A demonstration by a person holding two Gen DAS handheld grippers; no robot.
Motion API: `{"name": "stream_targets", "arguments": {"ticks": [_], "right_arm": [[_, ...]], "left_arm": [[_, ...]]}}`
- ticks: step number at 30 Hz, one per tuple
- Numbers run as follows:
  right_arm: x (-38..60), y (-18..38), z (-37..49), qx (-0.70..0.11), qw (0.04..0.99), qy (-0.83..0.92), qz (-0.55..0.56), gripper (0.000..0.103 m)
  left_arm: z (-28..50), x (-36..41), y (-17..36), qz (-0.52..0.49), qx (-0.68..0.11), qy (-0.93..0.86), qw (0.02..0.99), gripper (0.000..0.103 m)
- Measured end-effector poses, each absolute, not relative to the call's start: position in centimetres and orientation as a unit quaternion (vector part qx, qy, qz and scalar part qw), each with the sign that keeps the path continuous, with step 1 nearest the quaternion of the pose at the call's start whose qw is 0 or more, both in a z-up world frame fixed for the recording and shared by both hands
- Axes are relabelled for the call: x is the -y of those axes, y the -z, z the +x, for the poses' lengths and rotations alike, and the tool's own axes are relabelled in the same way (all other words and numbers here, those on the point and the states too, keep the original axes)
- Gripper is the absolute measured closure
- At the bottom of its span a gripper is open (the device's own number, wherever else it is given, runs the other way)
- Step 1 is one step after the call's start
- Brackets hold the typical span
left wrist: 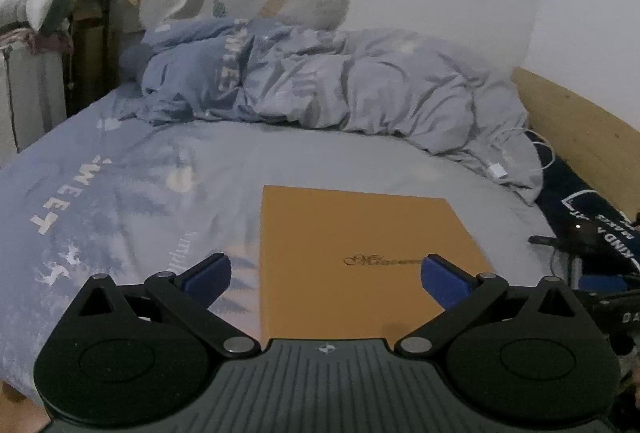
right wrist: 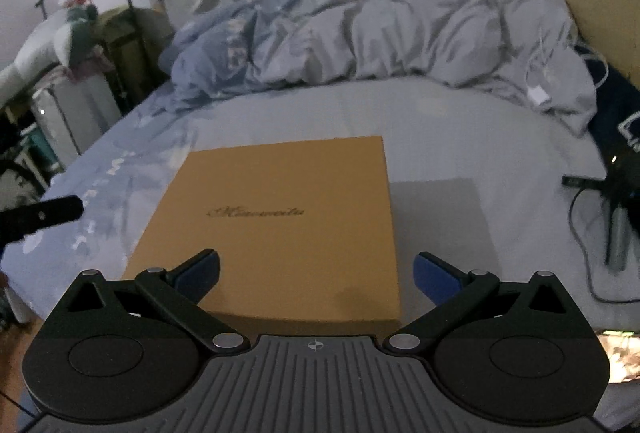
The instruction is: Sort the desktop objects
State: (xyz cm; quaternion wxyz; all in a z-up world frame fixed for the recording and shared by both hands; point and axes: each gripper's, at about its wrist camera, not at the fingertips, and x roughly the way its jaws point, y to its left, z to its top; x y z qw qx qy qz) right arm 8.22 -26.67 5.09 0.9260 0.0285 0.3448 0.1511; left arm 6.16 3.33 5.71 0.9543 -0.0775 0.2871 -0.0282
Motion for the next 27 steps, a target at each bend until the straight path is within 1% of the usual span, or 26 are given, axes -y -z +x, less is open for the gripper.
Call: {"name": "stream_targets", "arguments": {"ticks": [7, 15, 19, 27], "right_arm": [[27.5, -5.0, 4.7, -0.304, 0.939, -0.163, 0.006, 0.0], [29.3, -4.5, 1.8, -0.264, 0.948, -0.174, 0.036, 0.0], [29.4, -3.8, 1.2, -0.259, 0.949, -0.177, 0.028, 0.0], [28.4, -1.0, 0.6, -0.279, 0.942, -0.188, 0.001, 0.0]], "left_arm": [[3.3, -2.0, -5.6, -0.054, -0.245, 0.048, 0.967, 0.0], [1.3, -1.3, -4.4, -0.056, -0.221, 0.064, 0.971, 0.0], [0.5, -1.1, -3.8, -0.05, -0.213, 0.068, 0.973, 0.0], [0.5, -0.4, -1.8, -0.038, -0.232, 0.071, 0.97, 0.0]]}}
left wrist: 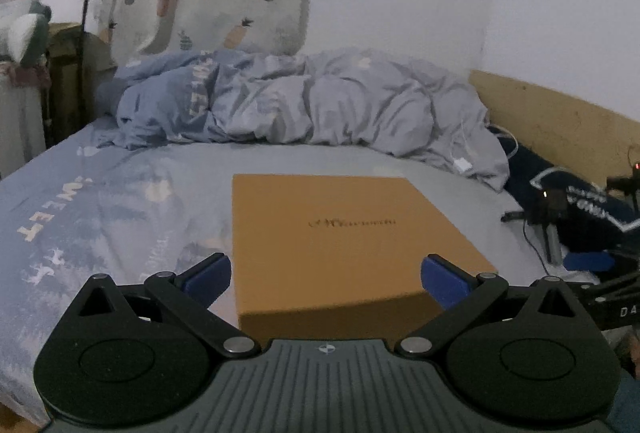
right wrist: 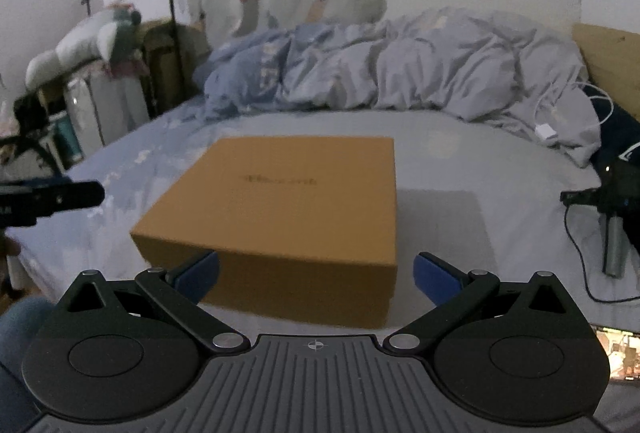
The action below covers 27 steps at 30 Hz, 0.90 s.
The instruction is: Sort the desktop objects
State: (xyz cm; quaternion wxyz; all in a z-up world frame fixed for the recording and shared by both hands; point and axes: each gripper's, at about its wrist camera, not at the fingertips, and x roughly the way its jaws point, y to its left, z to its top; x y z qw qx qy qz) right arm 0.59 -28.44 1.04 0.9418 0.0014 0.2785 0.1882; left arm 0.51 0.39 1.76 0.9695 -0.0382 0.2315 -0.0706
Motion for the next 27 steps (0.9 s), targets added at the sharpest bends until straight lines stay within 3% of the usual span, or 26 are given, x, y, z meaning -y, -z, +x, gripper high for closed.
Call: {"name": "stream_targets", "arguments": {"ticks": [27], "right_arm": [[27.4, 0.9, 0.7, -0.298, 0.936, -0.189, 0.008, 0.0]], "left_arm": [[-0.5, -0.4, -1.1, -0.025, -0.251, 0.067, 0.965, 0.0]]}}
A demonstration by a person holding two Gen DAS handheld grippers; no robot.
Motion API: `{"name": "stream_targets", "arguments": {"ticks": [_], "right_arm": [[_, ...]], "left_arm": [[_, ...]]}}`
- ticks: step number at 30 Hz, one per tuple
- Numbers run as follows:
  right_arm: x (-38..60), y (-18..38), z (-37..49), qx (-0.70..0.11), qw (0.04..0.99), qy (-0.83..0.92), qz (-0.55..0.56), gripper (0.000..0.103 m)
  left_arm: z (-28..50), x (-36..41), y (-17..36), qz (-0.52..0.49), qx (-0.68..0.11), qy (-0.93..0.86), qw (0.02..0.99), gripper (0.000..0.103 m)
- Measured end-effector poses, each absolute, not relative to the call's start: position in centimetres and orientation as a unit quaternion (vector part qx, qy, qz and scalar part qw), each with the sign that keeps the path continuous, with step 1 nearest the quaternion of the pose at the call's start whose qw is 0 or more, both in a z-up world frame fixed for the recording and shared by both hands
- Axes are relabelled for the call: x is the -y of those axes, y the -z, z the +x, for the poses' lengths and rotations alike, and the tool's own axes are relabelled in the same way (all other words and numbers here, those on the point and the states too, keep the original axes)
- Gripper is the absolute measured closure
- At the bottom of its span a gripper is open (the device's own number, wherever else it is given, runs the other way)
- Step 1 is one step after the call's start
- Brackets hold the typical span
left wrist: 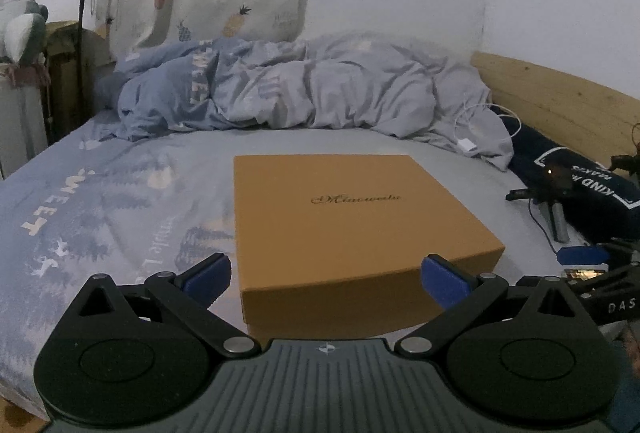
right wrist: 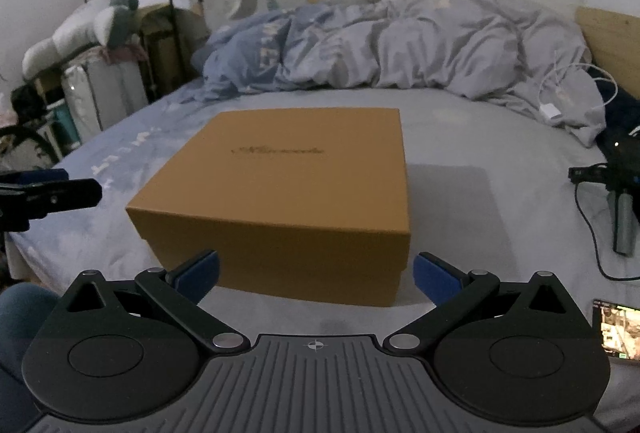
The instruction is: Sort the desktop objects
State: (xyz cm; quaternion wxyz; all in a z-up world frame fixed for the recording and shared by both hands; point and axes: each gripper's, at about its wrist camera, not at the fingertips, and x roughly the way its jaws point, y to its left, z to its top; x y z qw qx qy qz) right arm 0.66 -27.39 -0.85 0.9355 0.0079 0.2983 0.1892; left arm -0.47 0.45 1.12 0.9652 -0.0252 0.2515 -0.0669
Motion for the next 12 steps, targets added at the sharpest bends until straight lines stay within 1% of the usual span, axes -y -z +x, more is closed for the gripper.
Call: {"name": "stream_targets", "arguments": {"ticks": [12], "right_arm": [[27.01, 0.86, -0.21, -0.29, 0.938, -0.186, 0.013, 0.0]], "left_arm": [[-0.35, -0.6, -1.16, -0.025, -0.256, 0.066, 0.964, 0.0]]}}
